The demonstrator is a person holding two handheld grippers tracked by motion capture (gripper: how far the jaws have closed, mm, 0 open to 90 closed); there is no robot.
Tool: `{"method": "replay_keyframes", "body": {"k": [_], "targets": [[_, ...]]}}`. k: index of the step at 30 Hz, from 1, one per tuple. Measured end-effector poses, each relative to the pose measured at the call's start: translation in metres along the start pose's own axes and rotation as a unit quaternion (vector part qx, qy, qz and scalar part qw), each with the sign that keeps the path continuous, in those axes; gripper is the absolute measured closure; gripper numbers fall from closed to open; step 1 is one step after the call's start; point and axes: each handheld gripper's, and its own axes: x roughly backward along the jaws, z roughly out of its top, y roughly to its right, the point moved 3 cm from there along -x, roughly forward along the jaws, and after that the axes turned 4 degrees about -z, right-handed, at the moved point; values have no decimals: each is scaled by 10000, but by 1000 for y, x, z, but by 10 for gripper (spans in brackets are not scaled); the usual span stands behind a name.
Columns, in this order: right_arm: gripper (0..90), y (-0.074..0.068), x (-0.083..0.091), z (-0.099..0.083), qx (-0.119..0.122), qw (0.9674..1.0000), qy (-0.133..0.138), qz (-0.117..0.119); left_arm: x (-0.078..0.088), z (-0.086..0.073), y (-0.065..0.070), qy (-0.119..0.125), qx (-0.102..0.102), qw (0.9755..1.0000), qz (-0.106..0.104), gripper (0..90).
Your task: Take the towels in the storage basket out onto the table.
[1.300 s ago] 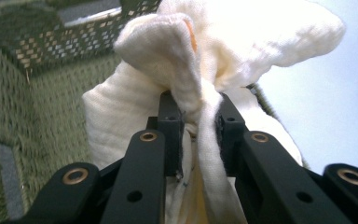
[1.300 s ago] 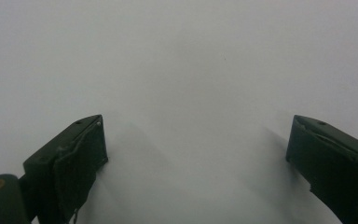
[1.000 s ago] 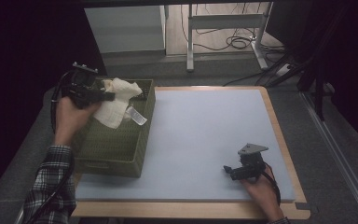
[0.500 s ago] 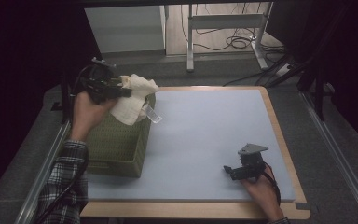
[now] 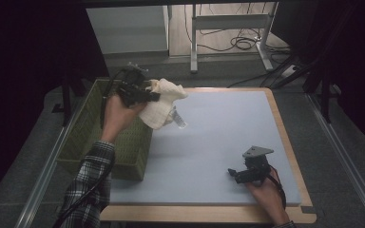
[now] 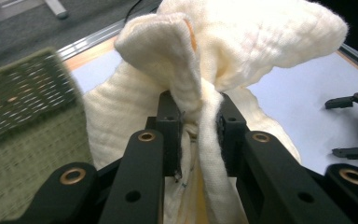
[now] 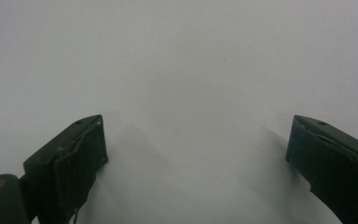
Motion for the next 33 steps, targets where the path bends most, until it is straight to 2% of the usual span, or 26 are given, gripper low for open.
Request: {"method": "replay_keyframes", "body": {"k": [6, 17, 23, 24, 33], "targets": [[50, 0, 0, 0, -2, 10000, 1, 0, -25, 6, 18, -62, -158, 9998, -136, 759], [50, 0, 0, 0, -5, 10000, -2, 4, -70, 9, 47, -61, -218, 9989, -417, 753], [51, 0, 0, 0, 8, 10000, -1, 1, -99, 5, 62, -230, -334, 9979, -508, 745], [50, 0, 0, 0, 10, 10000, -1, 1, -109, 2, 65, -290, -376, 9976, -497, 744], [51, 0, 0, 0, 1, 10000, 4, -5, -153, -12, 75, -454, -464, 9966, -501, 730]]}}
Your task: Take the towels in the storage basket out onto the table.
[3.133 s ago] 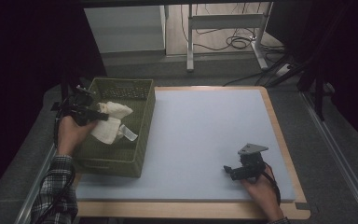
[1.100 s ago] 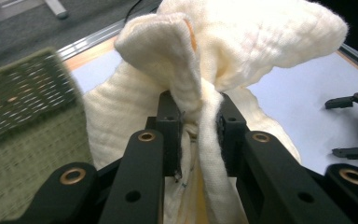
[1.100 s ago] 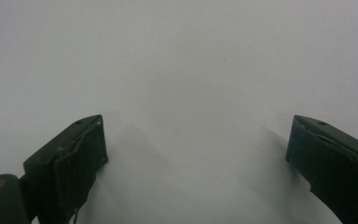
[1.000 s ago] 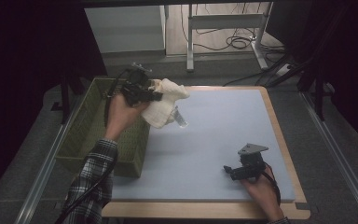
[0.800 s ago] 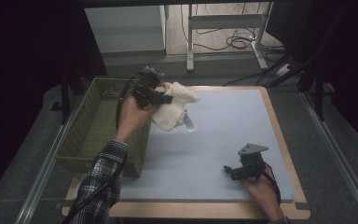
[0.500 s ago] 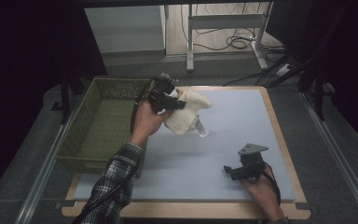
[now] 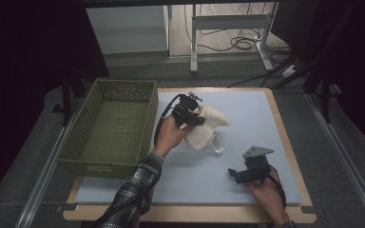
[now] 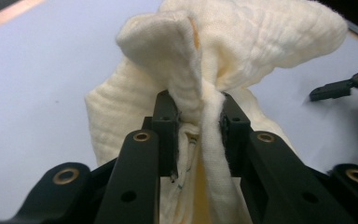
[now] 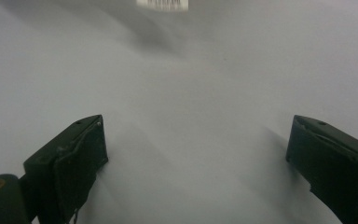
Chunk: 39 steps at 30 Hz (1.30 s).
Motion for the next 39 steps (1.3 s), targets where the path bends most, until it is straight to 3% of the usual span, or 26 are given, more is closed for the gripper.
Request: {"method": "replay_keyframes", "body": {"k": [9, 13, 17, 23, 29, 33, 39], "targets": [[51, 0, 0, 0, -1, 10000, -4, 7, -37, -16, 0, -118, -38, 9999, 90, 667], [51, 0, 0, 0, -2, 10000, -6, 6, -48, -23, -2, -128, -75, 9998, 96, 427], [52, 0, 0, 0, 3, 10000, -2, 11, -42, -24, -2, -41, -54, 10000, 28, 285], [91, 0, 1, 0, 16, 10000, 25, 57, -19, -25, -3, 179, -82, 9997, 123, 293], [411, 1, 12, 1, 111, 9997, 118, 207, -5, -34, -6, 259, -176, 9992, 252, 445], [589, 1, 22, 5, -8, 9982, 271, 530, -4, -44, -7, 301, -171, 9991, 255, 548], [696, -10, 32, 20, 75, 9936, 380, 1059, -9, -55, -10, 363, -61, 9991, 231, 577]]}}
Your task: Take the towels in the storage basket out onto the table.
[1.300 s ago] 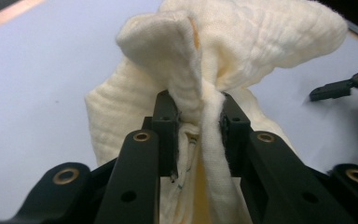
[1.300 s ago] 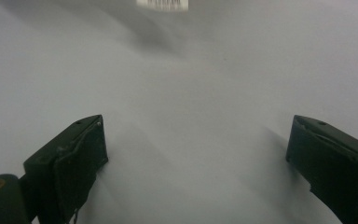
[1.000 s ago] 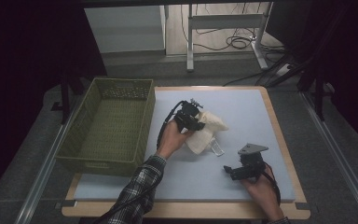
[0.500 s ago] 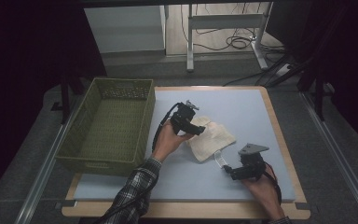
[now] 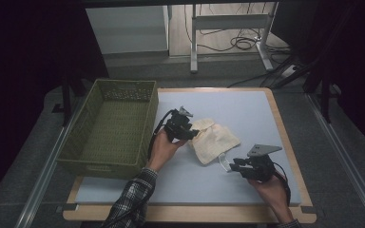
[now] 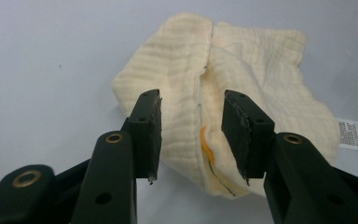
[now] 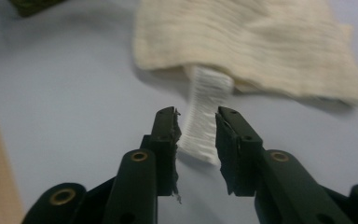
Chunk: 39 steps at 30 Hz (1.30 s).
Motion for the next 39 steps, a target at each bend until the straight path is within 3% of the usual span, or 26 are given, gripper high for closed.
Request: {"method": "replay_keyframes", "body": {"k": [7, 14, 18, 23, 25, 28, 30, 35, 39], "targets": [[732, -24, -22, 28, 450, 9983, -117, 338, -10, -10, -1, -49, -85, 9999, 121, 654], [732, -36, -53, 43, 522, 9964, -164, 654, -18, -20, -8, -134, 12, 9997, 222, 752], [707, -38, -71, 46, 560, 9959, -233, 670, -20, -25, -11, -136, 124, 9996, 204, 790], [666, -36, -94, 43, 713, 9954, -440, 459, -22, -31, -15, -138, 225, 9994, 203, 791], [708, -36, -97, 43, 764, 9956, -416, 353, -22, -33, -16, -132, 289, 9993, 192, 782], [813, -42, -98, 43, 1101, 9931, -404, -49, -20, -35, -19, -108, 357, 9990, 240, 782], [871, -43, -97, 42, 1095, 9930, -399, -197, -20, -37, -20, -104, 393, 9989, 224, 787], [892, -41, -94, 44, 974, 9939, -511, -14, -19, -40, -22, -52, 458, 9986, 249, 854], [891, -33, -74, 52, 764, 9966, -262, 144, -16, -40, -24, 10, 525, 9984, 229, 863]]}}
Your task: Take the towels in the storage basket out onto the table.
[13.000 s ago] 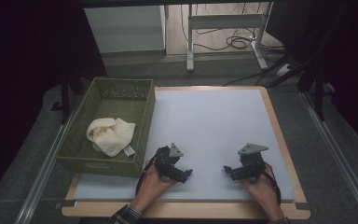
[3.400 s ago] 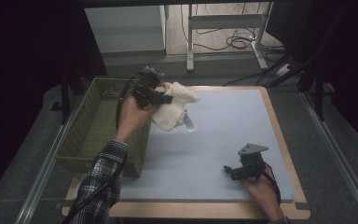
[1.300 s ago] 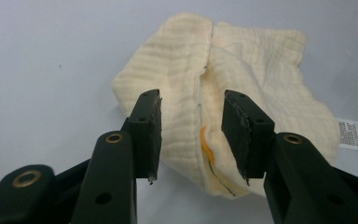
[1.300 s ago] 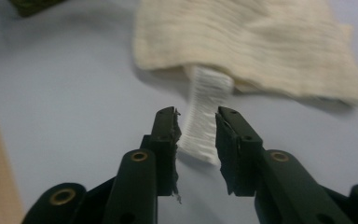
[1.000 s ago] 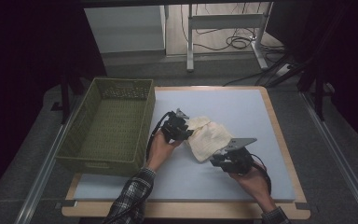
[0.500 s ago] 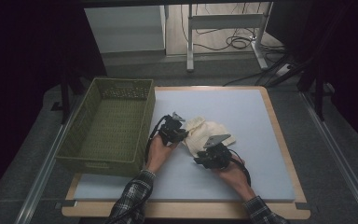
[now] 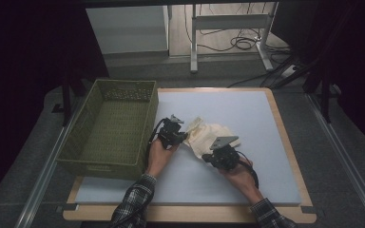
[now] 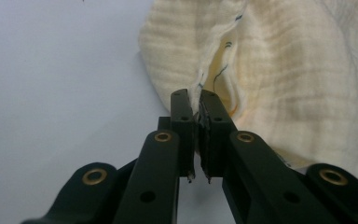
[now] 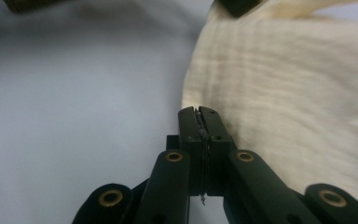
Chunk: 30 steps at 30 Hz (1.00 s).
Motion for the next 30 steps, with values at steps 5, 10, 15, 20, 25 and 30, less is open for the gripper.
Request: {"method": "replay_keyframes", "body": {"k": [5, 10, 15, 20, 25, 30], "targets": [[891, 25, 33, 11, -173, 9991, 261, -271, 3, 4, -2, 96, 62, 9999, -14, 865], [891, 56, 54, 19, -365, 9971, 366, -566, 5, 7, -4, 106, 53, 9999, 61, 864], [890, 92, 68, 29, -556, 9933, 369, -945, 7, 10, -10, 174, 157, 9996, 167, 862], [890, 131, 79, 36, -876, 9869, 396, -1298, 7, 11, -16, 184, 190, 9993, 264, 857], [882, 168, 84, 35, -1192, 9787, 326, -1638, 2, 13, -24, 153, 350, 9983, 442, 815], [780, 189, 87, 22, -1658, 9726, 346, -1589, 6, 16, -19, 321, 346, 9976, 508, 626]]}}
